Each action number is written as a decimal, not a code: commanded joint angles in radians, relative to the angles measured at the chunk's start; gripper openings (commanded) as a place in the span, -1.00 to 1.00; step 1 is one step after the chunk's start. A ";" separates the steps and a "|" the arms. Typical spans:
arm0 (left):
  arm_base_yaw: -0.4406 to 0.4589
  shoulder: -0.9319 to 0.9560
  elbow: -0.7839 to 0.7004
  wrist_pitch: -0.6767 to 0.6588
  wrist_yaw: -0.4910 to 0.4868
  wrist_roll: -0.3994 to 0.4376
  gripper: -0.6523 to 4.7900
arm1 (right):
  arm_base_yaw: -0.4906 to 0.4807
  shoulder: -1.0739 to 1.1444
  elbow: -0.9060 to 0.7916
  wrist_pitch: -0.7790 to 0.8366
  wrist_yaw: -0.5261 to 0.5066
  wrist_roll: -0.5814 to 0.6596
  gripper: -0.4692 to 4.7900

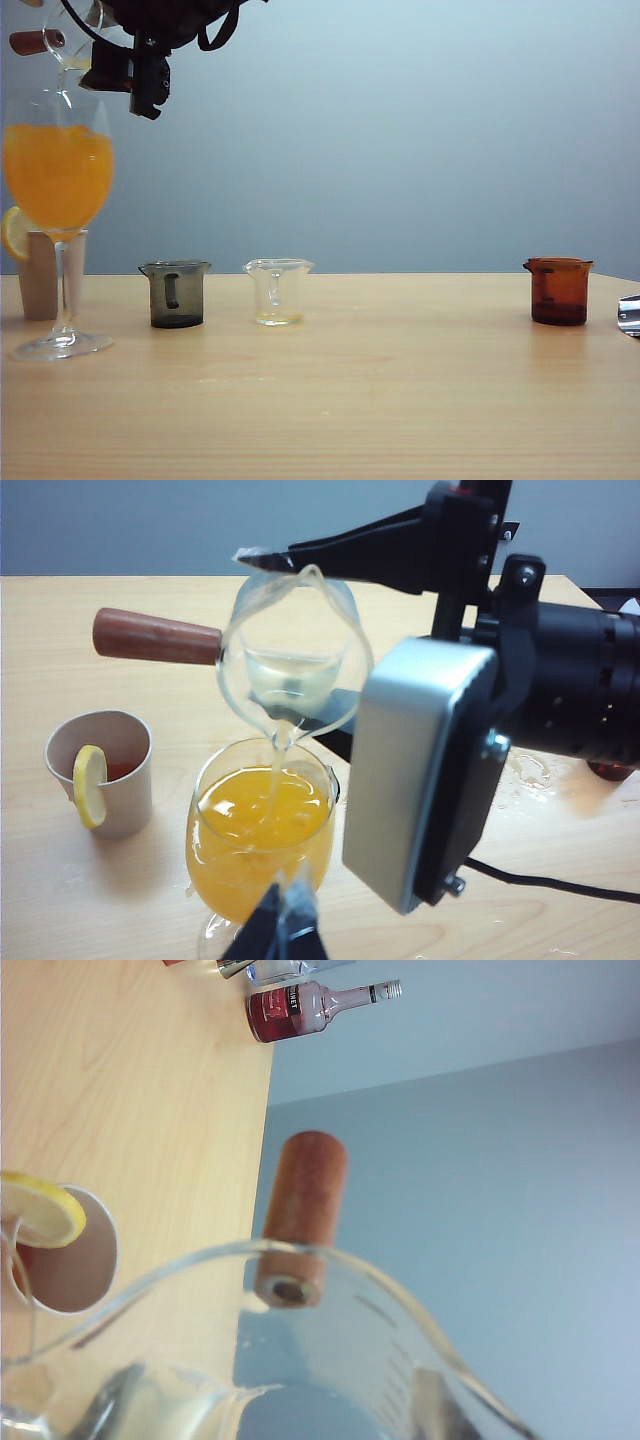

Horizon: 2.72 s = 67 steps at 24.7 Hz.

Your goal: Pick up the third measuring cup from the left, pour the pineapple juice inside into the goblet, and finally put the measuring cup back in its original place.

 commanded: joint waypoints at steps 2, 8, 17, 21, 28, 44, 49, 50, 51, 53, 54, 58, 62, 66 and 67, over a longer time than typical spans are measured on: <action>0.000 0.000 0.003 0.006 0.000 0.000 -0.78 | 0.003 -0.006 0.006 0.031 -0.002 -0.035 -0.74; 0.000 0.000 0.003 0.006 0.000 0.000 -0.78 | 0.003 -0.006 0.006 0.031 0.002 -0.042 -0.74; 0.000 0.000 0.003 0.007 -0.001 0.000 -0.78 | 0.010 -0.006 0.006 0.030 0.002 -0.068 -0.74; 0.000 0.000 0.003 0.006 -0.001 0.000 -0.78 | 0.014 -0.006 0.006 0.029 0.002 -0.065 -0.74; 0.000 -0.001 0.003 0.006 -0.001 0.000 -0.78 | 0.013 -0.006 0.006 0.023 0.002 0.056 -0.74; 0.000 -0.002 0.003 0.007 0.000 0.000 -0.78 | 0.016 -0.006 0.006 0.028 0.010 -0.094 -0.74; 0.000 -0.002 0.003 0.007 0.000 0.000 -0.78 | 0.016 -0.006 0.006 0.028 0.009 -0.048 -0.74; 0.000 -0.002 0.003 0.007 0.000 0.000 -0.78 | 0.016 -0.006 0.006 0.028 0.010 -0.005 -0.74; 0.000 -0.002 0.003 0.007 0.000 0.000 -0.78 | 0.015 -0.006 0.006 0.031 0.010 0.057 -0.74; 0.000 -0.002 0.003 0.007 0.000 0.000 -0.78 | 0.013 -0.006 0.006 0.032 0.011 0.195 -0.74; 0.000 -0.002 0.003 0.007 0.000 0.000 -0.78 | 0.013 -0.007 0.006 0.032 0.018 0.227 -0.74; 0.000 -0.002 0.003 0.007 0.000 0.000 -0.78 | 0.013 -0.007 0.006 0.063 0.113 0.368 -0.74; 0.000 -0.002 0.003 0.012 0.000 0.000 -0.78 | -0.006 -0.010 0.006 0.130 0.254 0.530 -0.74; 0.000 -0.002 0.003 0.015 0.000 0.000 -0.78 | -0.035 -0.011 0.006 0.160 0.342 0.617 -0.74; 0.000 -0.002 0.003 0.014 0.000 0.000 -0.78 | -0.060 -0.019 0.006 0.154 0.368 0.687 -0.74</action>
